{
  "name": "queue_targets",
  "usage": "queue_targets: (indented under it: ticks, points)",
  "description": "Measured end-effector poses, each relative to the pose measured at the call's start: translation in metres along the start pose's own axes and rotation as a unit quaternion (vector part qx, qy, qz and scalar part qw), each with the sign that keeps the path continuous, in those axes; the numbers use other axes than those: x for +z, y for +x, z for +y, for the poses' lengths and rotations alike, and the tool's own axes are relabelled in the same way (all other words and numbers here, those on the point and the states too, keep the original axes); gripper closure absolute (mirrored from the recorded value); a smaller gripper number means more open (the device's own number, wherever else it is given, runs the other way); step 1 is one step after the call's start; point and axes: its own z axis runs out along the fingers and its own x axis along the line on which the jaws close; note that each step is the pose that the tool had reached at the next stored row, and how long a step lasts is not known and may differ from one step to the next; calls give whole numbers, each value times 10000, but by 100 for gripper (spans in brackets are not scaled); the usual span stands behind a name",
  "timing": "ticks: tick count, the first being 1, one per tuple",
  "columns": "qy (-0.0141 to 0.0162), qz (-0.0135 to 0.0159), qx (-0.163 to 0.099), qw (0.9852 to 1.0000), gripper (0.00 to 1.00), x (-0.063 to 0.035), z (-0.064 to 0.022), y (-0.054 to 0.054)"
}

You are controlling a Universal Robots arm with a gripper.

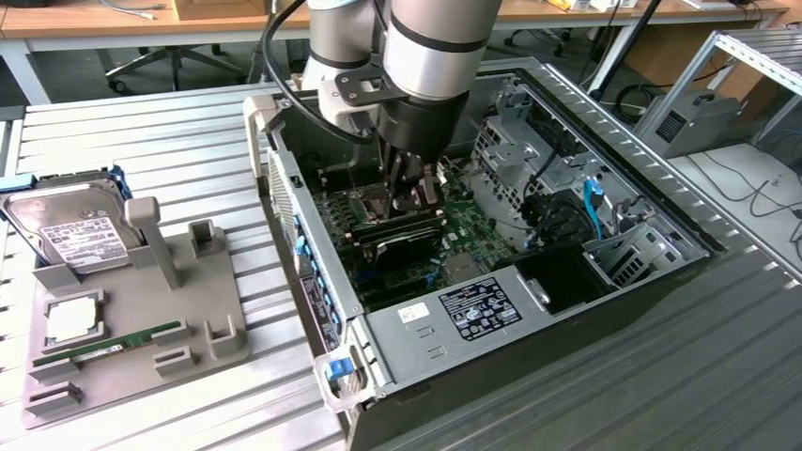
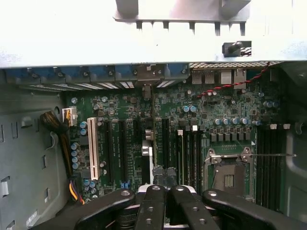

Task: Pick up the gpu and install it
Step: 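Press down on the gpu until it lock into place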

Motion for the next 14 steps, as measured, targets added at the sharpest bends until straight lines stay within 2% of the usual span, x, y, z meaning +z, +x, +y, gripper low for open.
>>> queue_targets:
  ticks: [3,7,14]
  points:
    - [-1,1,0,10000,89,-1,-30,-2]
    - [0,1,0,10000,89,1,-139,-6]
    - [0,1,0,10000,89,1,-142,-6]
